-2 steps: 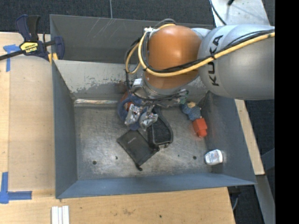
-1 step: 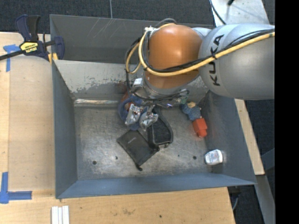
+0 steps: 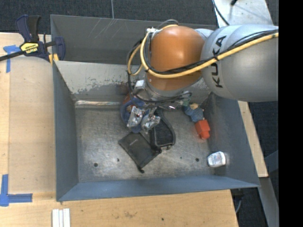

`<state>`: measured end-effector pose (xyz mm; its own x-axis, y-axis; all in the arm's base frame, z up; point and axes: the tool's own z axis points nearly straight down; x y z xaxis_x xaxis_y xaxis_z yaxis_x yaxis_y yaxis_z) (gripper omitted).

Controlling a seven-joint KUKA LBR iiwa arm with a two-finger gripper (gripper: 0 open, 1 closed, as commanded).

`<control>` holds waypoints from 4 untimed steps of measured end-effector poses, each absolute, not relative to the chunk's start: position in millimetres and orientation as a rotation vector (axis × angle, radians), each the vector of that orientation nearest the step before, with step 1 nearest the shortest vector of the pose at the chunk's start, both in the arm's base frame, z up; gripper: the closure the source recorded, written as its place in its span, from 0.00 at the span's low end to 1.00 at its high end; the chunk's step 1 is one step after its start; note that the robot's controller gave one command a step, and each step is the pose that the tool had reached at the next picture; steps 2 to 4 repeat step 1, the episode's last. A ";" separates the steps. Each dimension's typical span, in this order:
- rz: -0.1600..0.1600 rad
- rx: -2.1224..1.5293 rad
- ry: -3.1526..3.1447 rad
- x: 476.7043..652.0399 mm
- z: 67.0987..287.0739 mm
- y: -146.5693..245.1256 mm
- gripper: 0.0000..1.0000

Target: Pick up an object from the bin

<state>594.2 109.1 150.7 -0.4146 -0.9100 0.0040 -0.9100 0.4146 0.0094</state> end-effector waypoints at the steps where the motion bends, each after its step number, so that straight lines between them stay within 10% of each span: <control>1: 0.002 1.697 -2.652 595.4 185.9 109.4 1.00; 4: 0.002 1.697 -2.652 595.4 185.9 109.4 1.00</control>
Offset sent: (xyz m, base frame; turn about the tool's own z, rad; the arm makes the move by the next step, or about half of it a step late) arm 0.0000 0.0000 0.0328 0.0000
